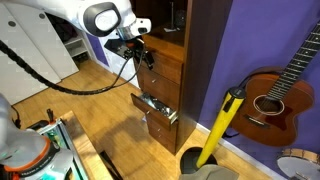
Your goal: Open the topmost drawer and remove the maroon cap and place it on the shelf above the drawer then close the drawer.
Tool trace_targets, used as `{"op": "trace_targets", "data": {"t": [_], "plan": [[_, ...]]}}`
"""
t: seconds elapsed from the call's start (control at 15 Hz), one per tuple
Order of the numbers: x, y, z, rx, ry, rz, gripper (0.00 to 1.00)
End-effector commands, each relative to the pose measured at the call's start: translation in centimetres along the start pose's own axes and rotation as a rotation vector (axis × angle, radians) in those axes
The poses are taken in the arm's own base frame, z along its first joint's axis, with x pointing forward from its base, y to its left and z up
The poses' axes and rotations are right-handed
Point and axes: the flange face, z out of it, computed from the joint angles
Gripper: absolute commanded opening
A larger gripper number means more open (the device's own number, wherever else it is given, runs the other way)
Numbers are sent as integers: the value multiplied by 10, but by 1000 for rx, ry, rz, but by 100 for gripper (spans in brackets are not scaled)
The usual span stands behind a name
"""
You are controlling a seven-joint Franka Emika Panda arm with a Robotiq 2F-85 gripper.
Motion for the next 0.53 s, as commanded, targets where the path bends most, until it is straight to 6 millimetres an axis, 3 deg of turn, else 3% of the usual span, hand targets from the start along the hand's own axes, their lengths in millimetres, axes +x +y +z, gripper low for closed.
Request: {"op": "trace_targets", "data": {"t": [0.0,0.2,0.33,0.47], "plan": [[-5,5,12,-2,40,-30,100],[-4,8,15,1,90,-44,100],[-3,10,15,2,116,-54,90],[-3,11,17,5,130,-62,67]]}}
